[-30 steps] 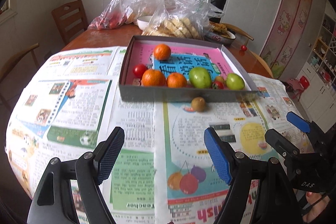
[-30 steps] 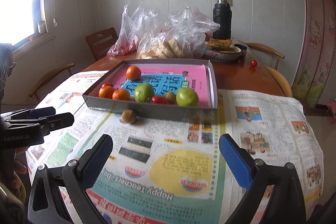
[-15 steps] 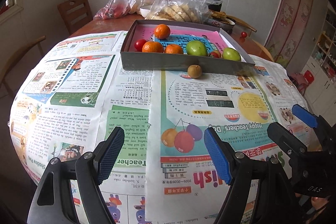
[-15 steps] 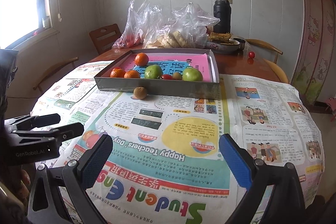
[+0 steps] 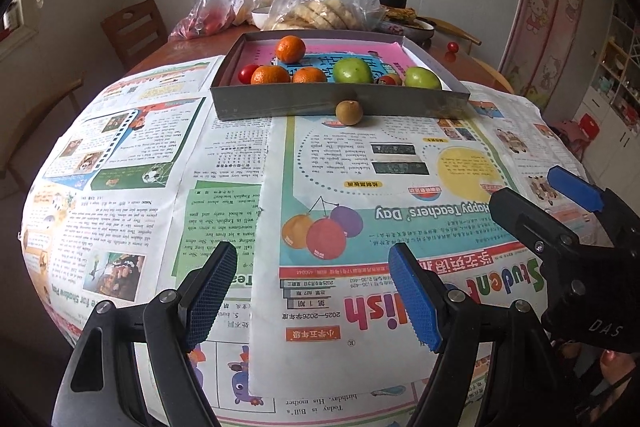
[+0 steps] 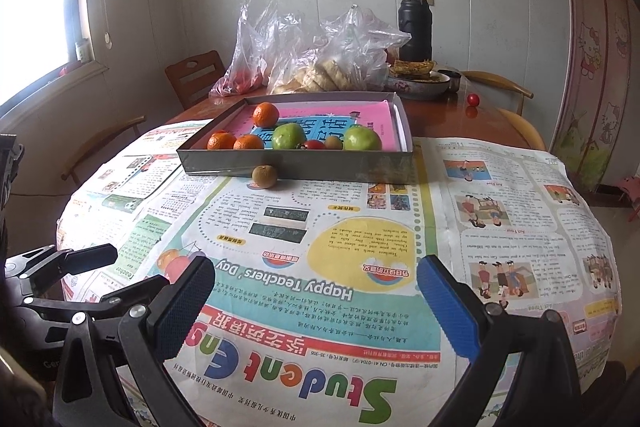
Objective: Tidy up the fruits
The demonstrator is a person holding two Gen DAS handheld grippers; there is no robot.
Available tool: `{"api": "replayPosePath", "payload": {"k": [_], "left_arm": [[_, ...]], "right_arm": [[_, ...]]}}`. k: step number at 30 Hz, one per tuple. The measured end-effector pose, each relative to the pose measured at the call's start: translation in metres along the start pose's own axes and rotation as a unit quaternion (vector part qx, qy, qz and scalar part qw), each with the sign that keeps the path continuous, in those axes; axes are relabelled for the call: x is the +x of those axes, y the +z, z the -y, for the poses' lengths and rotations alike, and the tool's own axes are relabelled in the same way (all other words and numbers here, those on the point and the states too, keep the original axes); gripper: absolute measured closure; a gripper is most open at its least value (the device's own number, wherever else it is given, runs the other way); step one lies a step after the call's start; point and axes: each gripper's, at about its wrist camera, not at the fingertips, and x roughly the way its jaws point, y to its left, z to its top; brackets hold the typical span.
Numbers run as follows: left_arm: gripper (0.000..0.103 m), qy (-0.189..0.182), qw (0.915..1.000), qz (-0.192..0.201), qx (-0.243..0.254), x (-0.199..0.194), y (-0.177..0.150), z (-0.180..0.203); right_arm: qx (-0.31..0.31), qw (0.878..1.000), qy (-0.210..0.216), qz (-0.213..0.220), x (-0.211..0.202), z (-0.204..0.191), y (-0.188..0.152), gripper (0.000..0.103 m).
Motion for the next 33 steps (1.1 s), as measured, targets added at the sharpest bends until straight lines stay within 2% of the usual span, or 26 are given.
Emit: {"api": "replayPosePath", "payload": {"k": [33], "left_arm": [[0.024,0.022,0.9996,0.000,-0.016,0.000,0.001,-0.010]], "right_arm": [[0.000,1.000,-0.005,-0.002,-0.003,0.006,-0.006,0.001]]}}
